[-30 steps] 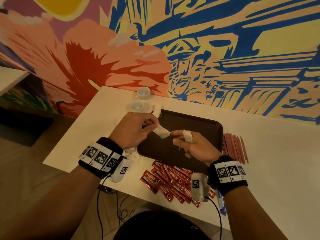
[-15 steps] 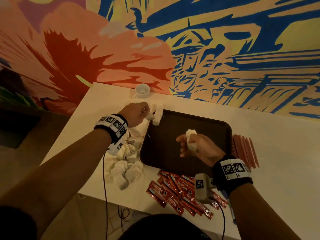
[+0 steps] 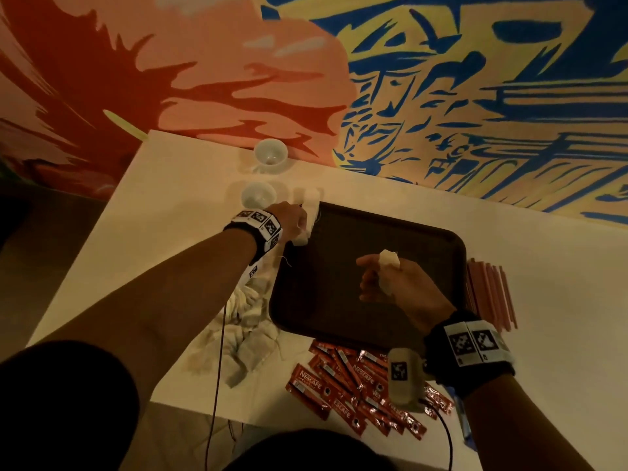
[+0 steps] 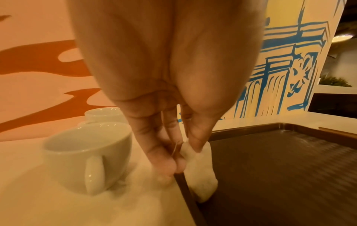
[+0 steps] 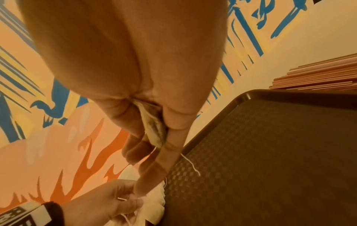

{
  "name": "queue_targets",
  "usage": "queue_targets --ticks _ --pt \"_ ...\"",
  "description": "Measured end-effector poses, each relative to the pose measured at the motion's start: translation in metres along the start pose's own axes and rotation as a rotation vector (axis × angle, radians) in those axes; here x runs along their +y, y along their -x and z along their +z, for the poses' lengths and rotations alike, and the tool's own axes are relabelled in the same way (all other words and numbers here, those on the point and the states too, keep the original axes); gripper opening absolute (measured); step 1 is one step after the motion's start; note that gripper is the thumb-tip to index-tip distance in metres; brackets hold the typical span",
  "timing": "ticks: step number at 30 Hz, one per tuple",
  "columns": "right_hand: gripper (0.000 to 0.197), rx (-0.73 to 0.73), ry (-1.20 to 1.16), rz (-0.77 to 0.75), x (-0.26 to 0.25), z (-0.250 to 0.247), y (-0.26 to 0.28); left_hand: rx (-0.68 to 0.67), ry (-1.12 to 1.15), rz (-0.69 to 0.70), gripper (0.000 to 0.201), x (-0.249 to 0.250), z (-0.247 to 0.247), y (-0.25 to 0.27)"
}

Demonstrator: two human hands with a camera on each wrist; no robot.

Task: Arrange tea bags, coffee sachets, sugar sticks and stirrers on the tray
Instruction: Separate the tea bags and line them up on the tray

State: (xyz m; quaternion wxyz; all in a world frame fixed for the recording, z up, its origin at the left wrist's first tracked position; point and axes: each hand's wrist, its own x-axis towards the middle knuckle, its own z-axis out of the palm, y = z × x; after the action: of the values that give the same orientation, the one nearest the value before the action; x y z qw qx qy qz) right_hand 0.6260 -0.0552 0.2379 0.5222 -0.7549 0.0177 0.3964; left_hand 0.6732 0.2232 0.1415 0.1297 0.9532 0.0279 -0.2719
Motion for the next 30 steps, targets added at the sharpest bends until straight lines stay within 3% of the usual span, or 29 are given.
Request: queue_targets --ticks 9,13,20,26,30 --pt "0.036 -0.035 -0.019 0.016 0.010 0.003 -0.012 0.042 -0.030 0.022 0.026 0.002 -0.004 -0.027" --pt "0.037 -0.060 -0.131 0.021 0.015 0.001 -0.014 0.079 -0.027 0.019 0.032 0.005 -0.002 -0.031" --pt "0.038 -0.120 -0.268 0.083 0.016 -0.003 -0.015 0.278 -0.053 -0.032 0.025 0.015 -0.016 -0.021" --pt "0.031 -0.121 -0.261 0.044 0.019 -0.018 -0.004 0.530 0.195 -0.165 0.020 0.009 -0.028 0.023" --pt "0.031 -0.160 -0.238 -0.010 0.019 -0.025 0.007 0.625 0.325 -0.150 0.022 0.011 -0.022 0.057"
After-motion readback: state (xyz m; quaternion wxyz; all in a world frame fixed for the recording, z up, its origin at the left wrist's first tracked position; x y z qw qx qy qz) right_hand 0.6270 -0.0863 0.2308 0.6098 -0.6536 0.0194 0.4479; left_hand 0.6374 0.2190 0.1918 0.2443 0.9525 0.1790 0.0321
